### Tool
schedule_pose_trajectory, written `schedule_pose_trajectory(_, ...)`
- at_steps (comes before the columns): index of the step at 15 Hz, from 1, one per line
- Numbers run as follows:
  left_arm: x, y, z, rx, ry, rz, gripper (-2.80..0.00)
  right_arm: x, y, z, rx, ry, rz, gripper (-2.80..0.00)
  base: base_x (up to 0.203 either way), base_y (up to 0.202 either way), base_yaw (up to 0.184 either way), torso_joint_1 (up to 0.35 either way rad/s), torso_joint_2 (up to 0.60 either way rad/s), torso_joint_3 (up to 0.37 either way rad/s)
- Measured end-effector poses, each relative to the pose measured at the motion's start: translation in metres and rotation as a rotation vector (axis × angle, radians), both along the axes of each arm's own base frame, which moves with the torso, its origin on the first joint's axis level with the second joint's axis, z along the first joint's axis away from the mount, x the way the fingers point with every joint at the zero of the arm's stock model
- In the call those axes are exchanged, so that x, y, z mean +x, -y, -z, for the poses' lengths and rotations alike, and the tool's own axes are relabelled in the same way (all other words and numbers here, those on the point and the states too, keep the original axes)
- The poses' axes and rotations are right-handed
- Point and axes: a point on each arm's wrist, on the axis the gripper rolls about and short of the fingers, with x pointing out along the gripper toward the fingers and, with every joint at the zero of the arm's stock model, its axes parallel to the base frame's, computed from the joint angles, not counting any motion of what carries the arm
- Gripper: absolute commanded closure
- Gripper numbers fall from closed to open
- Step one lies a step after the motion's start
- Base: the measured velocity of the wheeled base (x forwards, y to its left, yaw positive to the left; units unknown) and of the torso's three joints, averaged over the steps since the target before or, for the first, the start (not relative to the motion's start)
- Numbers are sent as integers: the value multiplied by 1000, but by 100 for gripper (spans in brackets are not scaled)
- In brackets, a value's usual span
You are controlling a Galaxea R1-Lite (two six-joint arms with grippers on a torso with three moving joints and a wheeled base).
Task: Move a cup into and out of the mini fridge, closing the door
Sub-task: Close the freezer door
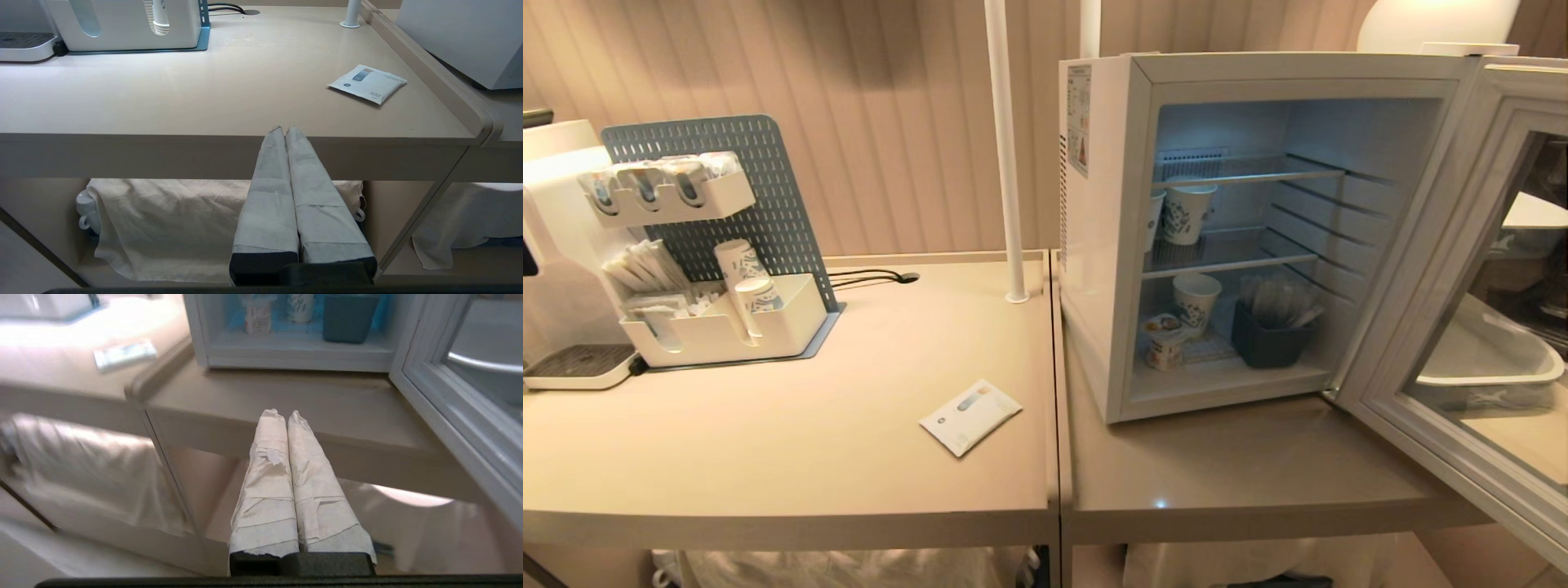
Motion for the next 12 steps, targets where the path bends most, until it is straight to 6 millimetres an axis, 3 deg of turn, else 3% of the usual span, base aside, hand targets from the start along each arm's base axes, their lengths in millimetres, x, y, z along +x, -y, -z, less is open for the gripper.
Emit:
schedule_pose_trajectory(2,0,0,0,-1,0,0,0,-4,2,1,84,0,96,0,0,0,0,0,0,0)
schedule_pose_trajectory(5,0,0,0,0,0,0,0,-5,6,7,65,-14,293,0,0,0,0,0,0,0)
schedule_pose_trajectory(12,0,0,0,-1,0,0,0,-5,7,11,6,-28,309,0,0,0,0,0,0,0)
